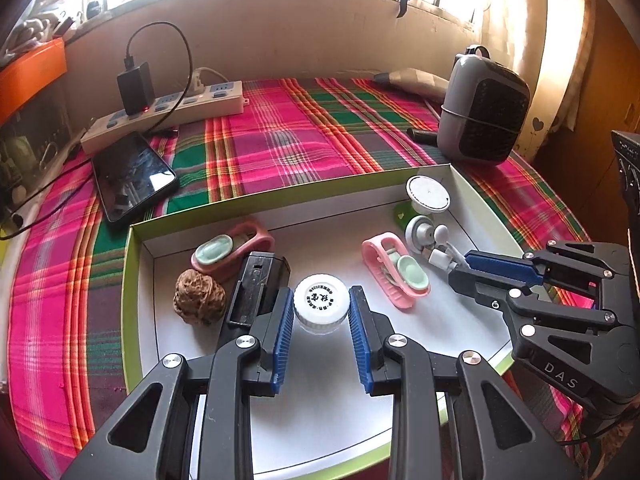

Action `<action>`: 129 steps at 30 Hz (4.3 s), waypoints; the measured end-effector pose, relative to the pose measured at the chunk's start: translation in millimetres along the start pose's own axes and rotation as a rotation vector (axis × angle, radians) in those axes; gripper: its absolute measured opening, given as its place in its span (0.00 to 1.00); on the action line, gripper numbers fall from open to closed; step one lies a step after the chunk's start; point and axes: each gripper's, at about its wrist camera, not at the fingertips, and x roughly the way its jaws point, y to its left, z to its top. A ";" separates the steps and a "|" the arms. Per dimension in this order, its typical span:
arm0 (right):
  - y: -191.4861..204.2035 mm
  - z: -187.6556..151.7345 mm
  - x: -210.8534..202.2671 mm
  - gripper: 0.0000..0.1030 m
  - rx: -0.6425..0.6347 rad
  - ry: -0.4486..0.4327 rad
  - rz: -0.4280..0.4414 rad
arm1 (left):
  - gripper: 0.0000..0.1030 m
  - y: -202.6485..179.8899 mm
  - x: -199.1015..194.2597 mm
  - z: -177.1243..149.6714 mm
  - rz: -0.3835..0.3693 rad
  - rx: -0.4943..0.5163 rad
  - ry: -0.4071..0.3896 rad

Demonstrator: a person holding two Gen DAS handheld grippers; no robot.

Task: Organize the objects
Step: 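Lower the white container into the box with the left gripper while the right releases the cable inside, then grasp the black round disc with the left gripper while the right withdraws from the box, then grasp the brown walnut beside the box with the right gripper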

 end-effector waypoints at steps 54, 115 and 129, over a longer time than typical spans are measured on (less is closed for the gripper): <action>13.0 -51.6 -85.0 0.52 0.054 -0.176 -0.022 | 0.25 -33.0 -86.4 -59.3 -0.099 0.007 -0.091; 17.1 -83.0 -85.2 0.52 0.085 -0.141 -0.006 | 0.24 -40.4 -59.4 -93.2 -0.180 -0.061 0.013; 56.4 -67.5 -57.9 0.52 0.051 -0.104 0.046 | 0.24 -2.6 -65.5 -99.8 -0.134 -0.127 -0.010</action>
